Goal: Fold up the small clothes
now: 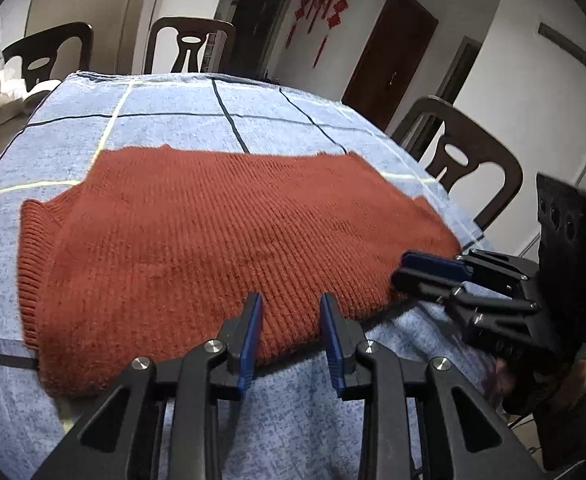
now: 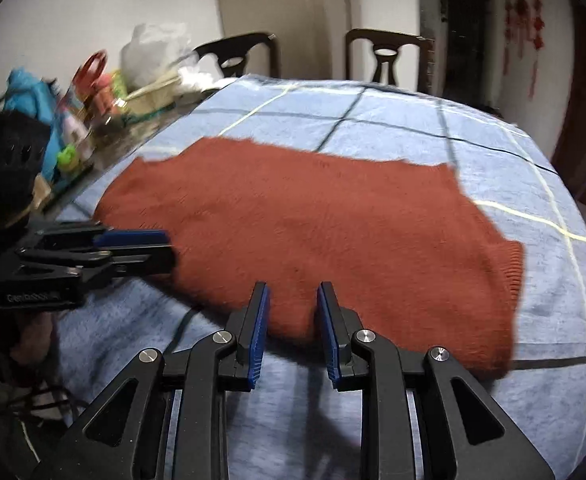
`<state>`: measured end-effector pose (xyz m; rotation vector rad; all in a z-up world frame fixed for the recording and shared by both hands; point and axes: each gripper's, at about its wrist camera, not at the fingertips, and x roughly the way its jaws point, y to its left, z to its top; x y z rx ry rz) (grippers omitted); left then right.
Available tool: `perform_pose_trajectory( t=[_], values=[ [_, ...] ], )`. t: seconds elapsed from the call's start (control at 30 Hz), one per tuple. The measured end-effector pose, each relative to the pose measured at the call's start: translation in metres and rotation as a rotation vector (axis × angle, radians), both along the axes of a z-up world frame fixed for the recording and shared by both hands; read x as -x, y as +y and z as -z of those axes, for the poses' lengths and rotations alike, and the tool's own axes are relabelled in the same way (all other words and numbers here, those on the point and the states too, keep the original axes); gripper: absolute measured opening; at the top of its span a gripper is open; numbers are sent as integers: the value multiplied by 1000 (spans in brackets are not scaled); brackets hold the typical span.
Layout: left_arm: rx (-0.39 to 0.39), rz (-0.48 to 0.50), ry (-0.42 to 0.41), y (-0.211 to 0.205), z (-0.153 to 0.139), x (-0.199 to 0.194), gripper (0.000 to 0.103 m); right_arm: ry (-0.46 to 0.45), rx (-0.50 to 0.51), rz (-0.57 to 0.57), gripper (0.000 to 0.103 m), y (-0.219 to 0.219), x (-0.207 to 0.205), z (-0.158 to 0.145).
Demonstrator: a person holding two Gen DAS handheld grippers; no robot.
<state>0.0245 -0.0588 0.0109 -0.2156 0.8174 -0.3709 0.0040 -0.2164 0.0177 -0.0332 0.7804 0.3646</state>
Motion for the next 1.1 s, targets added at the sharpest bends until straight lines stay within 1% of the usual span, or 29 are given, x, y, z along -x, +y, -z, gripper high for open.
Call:
perform_pose_trajectory(
  t=[0.1, 0.13, 0.17, 0.2, 0.23, 0.27, 0.3, 0.37, 0.43, 0.5, 0.53, 0.6, 0.67, 0.73, 0.9, 1.0, 1.1],
  values=[
    [-23, -70, -28, 16, -5, 0, 32, -4, -10, 111, 25, -26, -5, 0],
    [-33, -100, -22, 23, -4, -2, 32, 20, -18, 152, 25, -36, -9, 4],
    [-38, -119, -6, 28, 0, -4, 32, 47, -16, 186, 25, -43, -12, 8],
    [-36, -134, 18, 33, 4, -7, 32, 57, -37, 206, 25, -50, -13, 11],
    [-9, -138, 29, 39, 7, -7, 32, 53, -72, 203, 25, -54, -12, 9],
    [28, -139, 32, 44, 6, -6, 32, 55, -81, 204, 25, -56, -12, 7],
    [41, -144, 36, 47, 5, -6, 32, 46, -74, 209, 25, -56, -12, 5],
    [17, -172, 6, 53, -2, -7, 32, 26, -50, 218, 25, -56, -15, 1],
    [-14, -201, -18, 59, -6, -11, 32, 12, -62, 232, 25, -59, -23, -4],
    [-28, -229, -12, 65, -6, -18, 32, 1, -80, 247, 25, -64, -32, -4],
    [-38, -249, -5, 68, -5, -22, 32, 9, -80, 263, 25, -67, -39, -2],
    [-48, -265, 12, 73, 1, -27, 32, 67, -75, 296, 25, -73, -49, 8],
    [-44, -267, 9, 72, 5, -26, 32, 65, -112, 293, 25, -77, -50, 6],
    [-56, -264, 6, 70, 5, -25, 32, 67, -106, 286, 25, -78, -48, 7],
    [-46, -263, 9, 67, 6, -26, 33, 54, -81, 273, 25, -74, -41, 4],
    [-84, -270, 10, 65, 4, -25, 33, 38, -87, 224, 25, -66, -35, 0],
    [-105, -298, -3, 65, -2, -24, 33, 32, -98, 163, 25, -51, -33, -2]
  ],
)
